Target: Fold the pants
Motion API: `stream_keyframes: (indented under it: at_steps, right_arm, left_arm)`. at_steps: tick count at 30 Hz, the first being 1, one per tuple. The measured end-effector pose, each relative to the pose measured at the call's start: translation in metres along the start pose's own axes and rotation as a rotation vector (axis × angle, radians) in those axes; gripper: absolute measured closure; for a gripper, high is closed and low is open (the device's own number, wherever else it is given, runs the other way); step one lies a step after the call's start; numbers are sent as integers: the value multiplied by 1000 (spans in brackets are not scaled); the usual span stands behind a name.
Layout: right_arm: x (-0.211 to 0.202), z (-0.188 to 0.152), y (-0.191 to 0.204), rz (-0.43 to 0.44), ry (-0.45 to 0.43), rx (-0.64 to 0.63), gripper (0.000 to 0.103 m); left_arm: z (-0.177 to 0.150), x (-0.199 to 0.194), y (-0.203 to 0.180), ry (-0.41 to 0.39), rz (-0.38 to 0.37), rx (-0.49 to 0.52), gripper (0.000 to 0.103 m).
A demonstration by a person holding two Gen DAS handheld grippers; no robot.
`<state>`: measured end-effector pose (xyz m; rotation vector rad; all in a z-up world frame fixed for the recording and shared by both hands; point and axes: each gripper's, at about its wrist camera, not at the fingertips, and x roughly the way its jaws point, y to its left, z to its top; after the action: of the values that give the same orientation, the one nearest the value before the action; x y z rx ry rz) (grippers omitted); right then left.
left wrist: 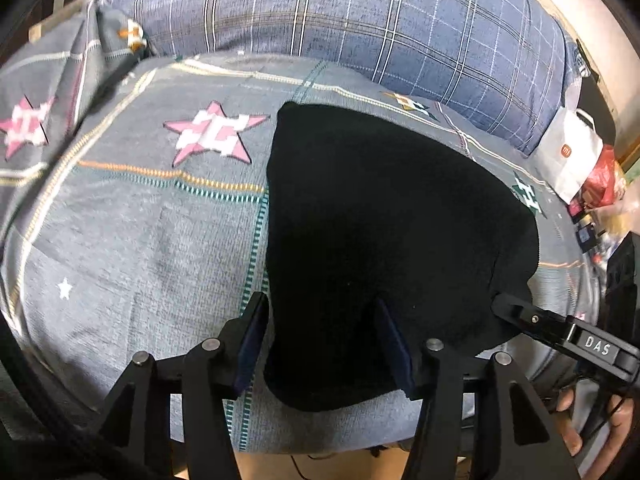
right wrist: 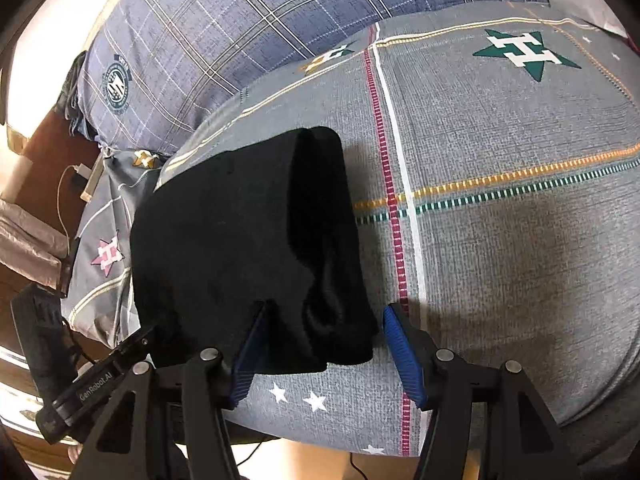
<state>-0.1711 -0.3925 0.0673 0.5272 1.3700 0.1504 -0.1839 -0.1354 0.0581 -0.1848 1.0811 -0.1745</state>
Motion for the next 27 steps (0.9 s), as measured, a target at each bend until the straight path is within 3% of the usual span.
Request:
stream_keyframes:
  at_steps: [4, 9, 14, 20, 27]
  right_arm:
    - [-2, 1, 1, 22, -15, 4, 41]
    - [-21, 3, 2, 53, -102, 7, 41]
    - [-34, 3, 6, 71, -182, 3, 41]
    - [-39, 0, 22, -2, -249, -49, 41]
    - [-36, -1, 29, -38, -233, -95, 41]
  left_arm:
    - [1, -3, -10, -49, 51, 45, 46]
    - [3, -11, -17, -119, 126, 85, 44]
    - [3, -21, -11, -141, 115, 76, 40]
    - [3, -27, -7, -152, 116, 60, 40]
    - [2, -30, -9, -151, 125, 70, 40]
